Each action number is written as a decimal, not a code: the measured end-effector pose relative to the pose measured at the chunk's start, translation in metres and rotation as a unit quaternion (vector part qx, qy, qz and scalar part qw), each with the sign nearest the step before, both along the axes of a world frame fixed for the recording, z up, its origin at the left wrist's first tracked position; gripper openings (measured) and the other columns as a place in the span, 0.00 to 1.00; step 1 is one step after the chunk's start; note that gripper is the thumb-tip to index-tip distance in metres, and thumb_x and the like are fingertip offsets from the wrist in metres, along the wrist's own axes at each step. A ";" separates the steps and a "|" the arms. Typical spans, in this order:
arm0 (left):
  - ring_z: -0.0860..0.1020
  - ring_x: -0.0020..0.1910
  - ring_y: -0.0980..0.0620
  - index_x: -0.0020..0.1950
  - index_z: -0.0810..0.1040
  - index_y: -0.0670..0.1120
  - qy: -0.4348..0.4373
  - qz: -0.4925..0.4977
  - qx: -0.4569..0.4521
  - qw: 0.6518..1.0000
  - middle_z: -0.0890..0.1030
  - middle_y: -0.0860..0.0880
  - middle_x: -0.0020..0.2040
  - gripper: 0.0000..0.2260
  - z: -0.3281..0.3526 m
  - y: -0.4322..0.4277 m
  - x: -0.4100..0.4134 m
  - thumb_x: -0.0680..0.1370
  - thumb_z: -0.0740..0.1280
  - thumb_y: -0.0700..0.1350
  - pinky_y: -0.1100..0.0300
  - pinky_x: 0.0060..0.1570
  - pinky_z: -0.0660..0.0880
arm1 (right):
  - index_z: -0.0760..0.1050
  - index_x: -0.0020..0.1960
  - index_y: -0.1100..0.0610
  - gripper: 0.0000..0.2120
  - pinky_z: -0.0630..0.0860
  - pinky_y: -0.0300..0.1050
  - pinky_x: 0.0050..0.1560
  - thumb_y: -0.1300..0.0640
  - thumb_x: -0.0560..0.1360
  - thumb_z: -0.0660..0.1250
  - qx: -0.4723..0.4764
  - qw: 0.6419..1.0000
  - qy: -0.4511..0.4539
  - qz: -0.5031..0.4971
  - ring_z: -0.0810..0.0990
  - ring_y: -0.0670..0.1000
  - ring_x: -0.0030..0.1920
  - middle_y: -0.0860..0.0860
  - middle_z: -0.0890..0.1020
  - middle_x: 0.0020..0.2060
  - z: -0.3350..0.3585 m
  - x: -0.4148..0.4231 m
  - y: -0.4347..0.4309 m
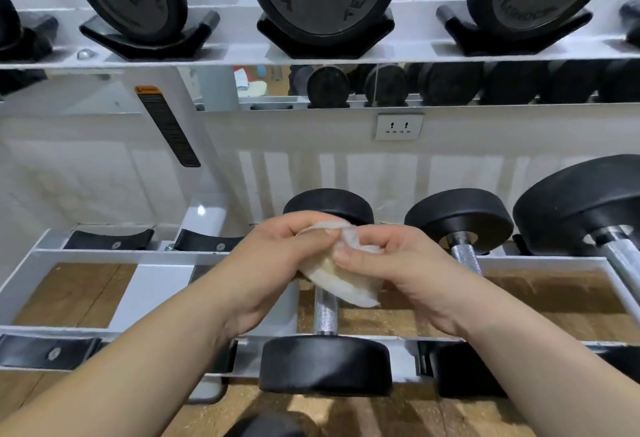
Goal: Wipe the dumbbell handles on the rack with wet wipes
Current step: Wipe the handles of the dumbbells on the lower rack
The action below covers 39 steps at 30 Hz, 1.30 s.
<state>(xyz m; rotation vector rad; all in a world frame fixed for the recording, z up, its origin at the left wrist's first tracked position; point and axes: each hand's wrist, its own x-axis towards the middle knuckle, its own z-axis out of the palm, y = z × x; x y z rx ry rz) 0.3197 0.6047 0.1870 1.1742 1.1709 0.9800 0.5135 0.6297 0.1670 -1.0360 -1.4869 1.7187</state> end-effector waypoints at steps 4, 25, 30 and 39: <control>0.85 0.49 0.51 0.52 0.88 0.47 0.014 0.033 0.008 0.999 0.88 0.45 0.51 0.06 -0.009 0.004 0.007 0.79 0.71 0.40 0.59 0.49 0.82 | 0.87 0.51 0.59 0.07 0.79 0.55 0.53 0.56 0.77 0.75 0.030 0.997 -0.056 -0.036 0.85 0.55 0.46 0.59 0.88 0.48 0.000 0.000 0.001; 0.80 0.52 0.53 0.71 0.73 0.56 0.234 0.220 -0.014 0.947 0.78 0.52 0.64 0.19 -0.059 -0.019 0.015 0.81 0.62 0.41 0.60 0.49 0.74 | 0.78 0.57 0.59 0.11 0.79 0.46 0.45 0.60 0.75 0.69 -0.090 0.909 -0.203 -0.352 0.83 0.56 0.46 0.56 0.83 0.47 -0.050 -0.021 0.035; 0.81 0.48 0.50 0.66 0.75 0.56 0.227 0.220 -0.041 0.948 0.81 0.53 0.57 0.18 -0.062 -0.017 0.016 0.78 0.60 0.41 0.54 0.52 0.77 | 0.75 0.55 0.61 0.10 0.80 0.45 0.39 0.56 0.78 0.65 -0.167 0.889 -0.188 -0.382 0.83 0.58 0.43 0.58 0.83 0.48 -0.054 -0.022 0.035; 0.81 0.45 0.56 0.46 0.80 0.55 0.191 0.255 -0.047 0.947 0.84 0.58 0.44 0.10 -0.065 -0.013 0.018 0.77 0.64 0.41 0.58 0.46 0.77 | 0.77 0.51 0.61 0.11 0.79 0.54 0.46 0.60 0.86 0.57 -0.264 0.930 0.067 -0.244 0.81 0.61 0.46 0.59 0.78 0.40 -0.038 -0.076 0.035</control>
